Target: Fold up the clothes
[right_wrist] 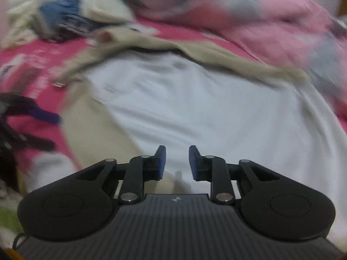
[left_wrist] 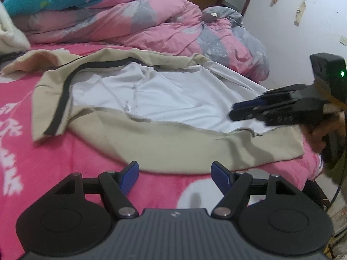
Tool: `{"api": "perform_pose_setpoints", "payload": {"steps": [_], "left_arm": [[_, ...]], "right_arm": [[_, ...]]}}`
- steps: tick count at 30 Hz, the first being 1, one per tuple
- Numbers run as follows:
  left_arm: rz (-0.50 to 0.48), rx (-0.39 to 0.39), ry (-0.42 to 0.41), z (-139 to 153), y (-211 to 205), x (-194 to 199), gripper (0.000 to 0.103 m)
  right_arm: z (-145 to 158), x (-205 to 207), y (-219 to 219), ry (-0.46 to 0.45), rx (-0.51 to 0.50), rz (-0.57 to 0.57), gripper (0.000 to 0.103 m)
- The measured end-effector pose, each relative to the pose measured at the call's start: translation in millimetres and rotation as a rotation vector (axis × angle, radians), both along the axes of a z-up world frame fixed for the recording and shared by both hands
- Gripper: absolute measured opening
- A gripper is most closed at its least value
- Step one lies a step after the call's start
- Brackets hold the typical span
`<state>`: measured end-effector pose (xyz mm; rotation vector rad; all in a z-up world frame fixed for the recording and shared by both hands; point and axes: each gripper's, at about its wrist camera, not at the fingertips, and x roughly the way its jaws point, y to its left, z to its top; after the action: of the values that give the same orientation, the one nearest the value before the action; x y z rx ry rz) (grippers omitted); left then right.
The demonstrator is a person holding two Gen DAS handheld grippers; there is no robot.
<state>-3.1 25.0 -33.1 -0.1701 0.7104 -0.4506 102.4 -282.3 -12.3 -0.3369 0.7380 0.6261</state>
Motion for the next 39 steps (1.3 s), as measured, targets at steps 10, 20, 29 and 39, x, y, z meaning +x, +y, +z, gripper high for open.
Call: {"api": "perform_pose_setpoints", "payload": {"steps": [10,20,29,39], "left_arm": [[0.04,0.004,0.016,-5.4,9.0,-11.7,0.075],[0.09,0.015,0.002,-1.8,16.3,-16.3,0.075],[0.176,0.058,-0.047,6.7,28.5,-24.9,0.075],[0.311,0.162,-0.206,18.3,37.6,-17.6,0.075]], "right_arm": [[-39.7,-31.7,-77.6,0.092,0.161,-0.31,0.027],[-15.8,-101.9,-128.3,0.042,0.388,-0.559,0.057],[10.9,-81.4,-32.8,-0.012,0.504,-0.264,0.09],[32.3,-78.5,54.7,-0.079,0.589,-0.089,0.102]]}}
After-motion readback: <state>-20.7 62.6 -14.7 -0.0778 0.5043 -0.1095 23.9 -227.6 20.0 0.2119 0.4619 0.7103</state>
